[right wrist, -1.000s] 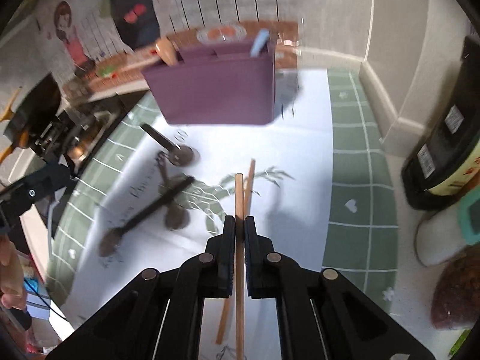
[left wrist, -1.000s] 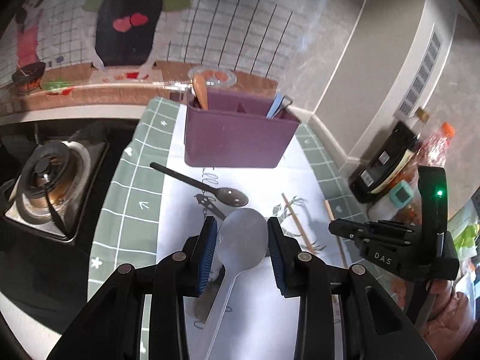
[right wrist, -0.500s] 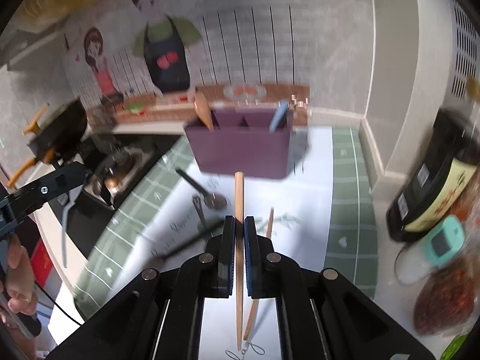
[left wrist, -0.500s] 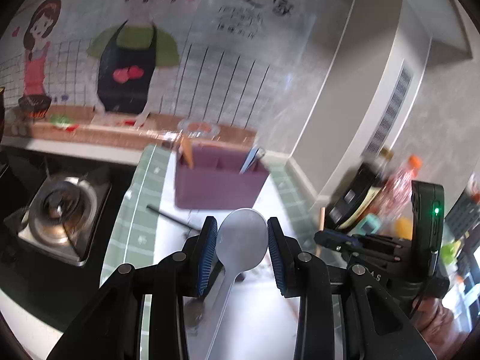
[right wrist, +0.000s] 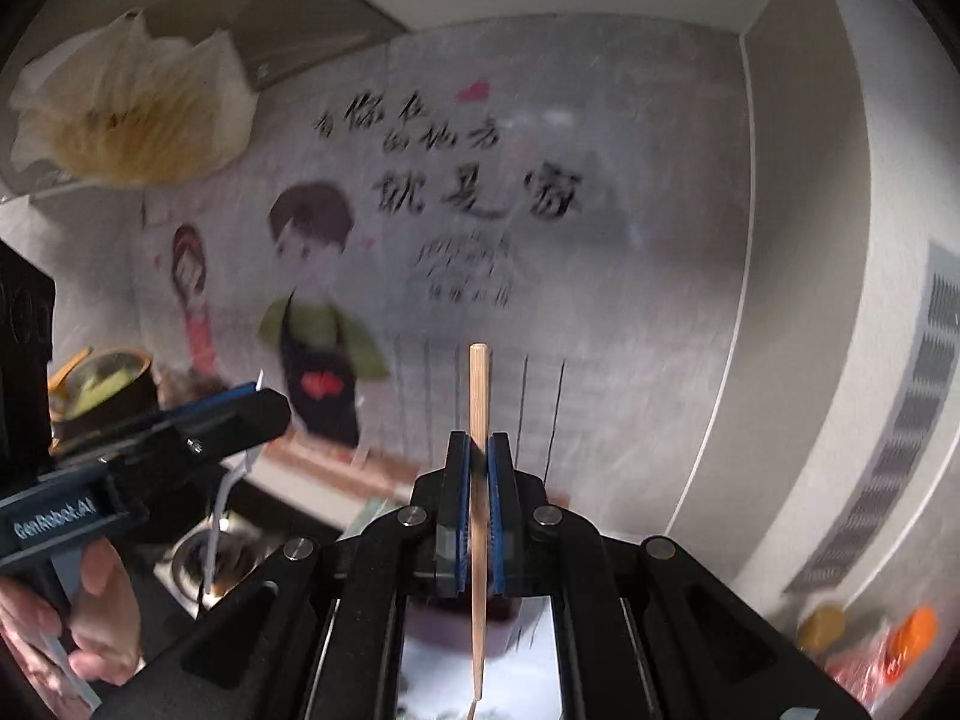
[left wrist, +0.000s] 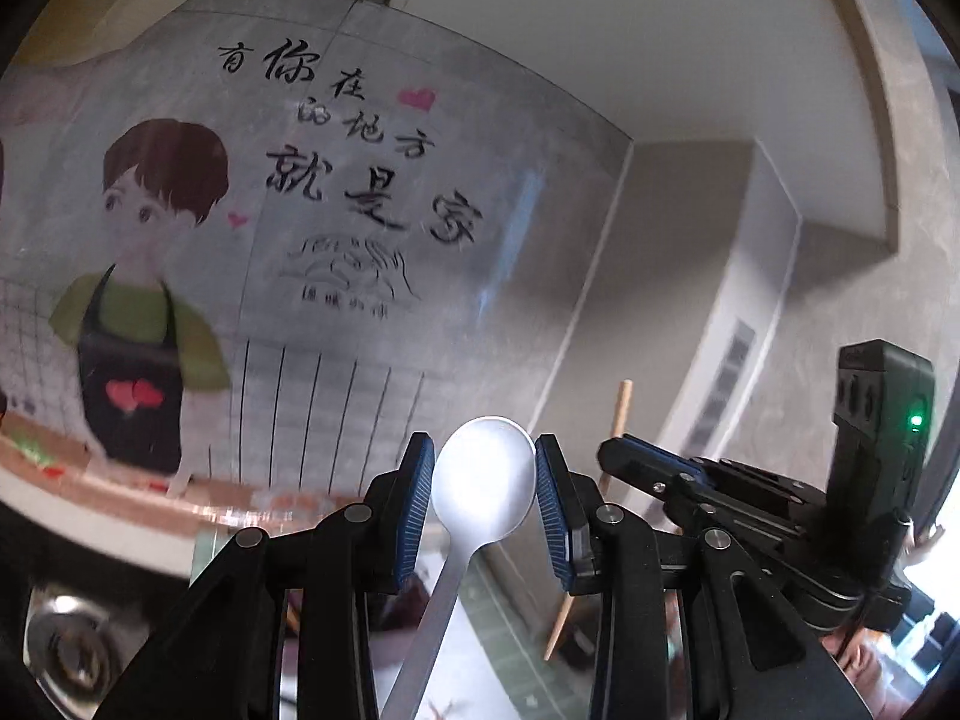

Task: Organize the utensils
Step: 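Lift white spoon and chopstick over the purple caddy and open both tools, then lower the left tool onto the black spoon while the right tool grasps the long metal spoon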

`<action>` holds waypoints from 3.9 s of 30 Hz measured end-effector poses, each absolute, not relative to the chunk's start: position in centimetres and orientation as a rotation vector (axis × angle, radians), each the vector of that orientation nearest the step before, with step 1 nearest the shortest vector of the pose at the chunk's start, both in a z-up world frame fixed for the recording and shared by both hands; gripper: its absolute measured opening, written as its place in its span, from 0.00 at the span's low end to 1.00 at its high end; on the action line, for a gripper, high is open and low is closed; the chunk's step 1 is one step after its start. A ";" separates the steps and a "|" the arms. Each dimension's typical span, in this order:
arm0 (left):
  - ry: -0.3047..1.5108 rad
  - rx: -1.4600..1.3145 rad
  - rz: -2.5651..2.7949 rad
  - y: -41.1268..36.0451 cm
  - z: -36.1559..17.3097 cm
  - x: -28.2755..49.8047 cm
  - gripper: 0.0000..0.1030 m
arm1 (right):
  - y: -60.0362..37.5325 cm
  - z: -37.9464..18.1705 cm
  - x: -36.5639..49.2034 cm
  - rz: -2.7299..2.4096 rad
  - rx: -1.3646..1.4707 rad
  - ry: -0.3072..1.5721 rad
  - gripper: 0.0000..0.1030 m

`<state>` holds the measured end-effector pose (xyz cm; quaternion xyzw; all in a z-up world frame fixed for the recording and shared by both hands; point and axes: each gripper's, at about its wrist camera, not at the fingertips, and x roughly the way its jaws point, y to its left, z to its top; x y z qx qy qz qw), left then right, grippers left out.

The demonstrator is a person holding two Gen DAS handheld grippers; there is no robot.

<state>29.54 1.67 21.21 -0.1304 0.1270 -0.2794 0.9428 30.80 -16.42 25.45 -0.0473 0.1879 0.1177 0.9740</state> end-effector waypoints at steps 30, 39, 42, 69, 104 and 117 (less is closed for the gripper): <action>0.343 -0.299 -0.379 0.5 1.0 47.8 0.35 | -15.2 8.0 46.4 0.206 -0.009 0.604 0.06; 0.413 -0.334 -0.343 1.9 0.3 46.0 0.55 | -15.8 4.2 46.0 0.244 0.021 0.775 0.38; 0.438 -0.378 -0.311 3.3 1.3 44.2 0.55 | -16.2 4.9 44.0 0.216 0.000 0.737 0.44; 0.830 -0.009 -0.275 4.3 -7.3 23.8 0.67 | -15.1 -2.8 29.2 0.278 -0.206 0.901 0.95; 0.937 0.008 -0.390 5.6 -10.7 20.7 0.67 | -11.7 -6.5 33.2 0.353 -0.220 1.037 0.34; 0.949 0.083 -0.301 2.9 -12.2 21.9 0.58 | -20.1 -7.1 26.0 0.184 -0.154 1.096 0.34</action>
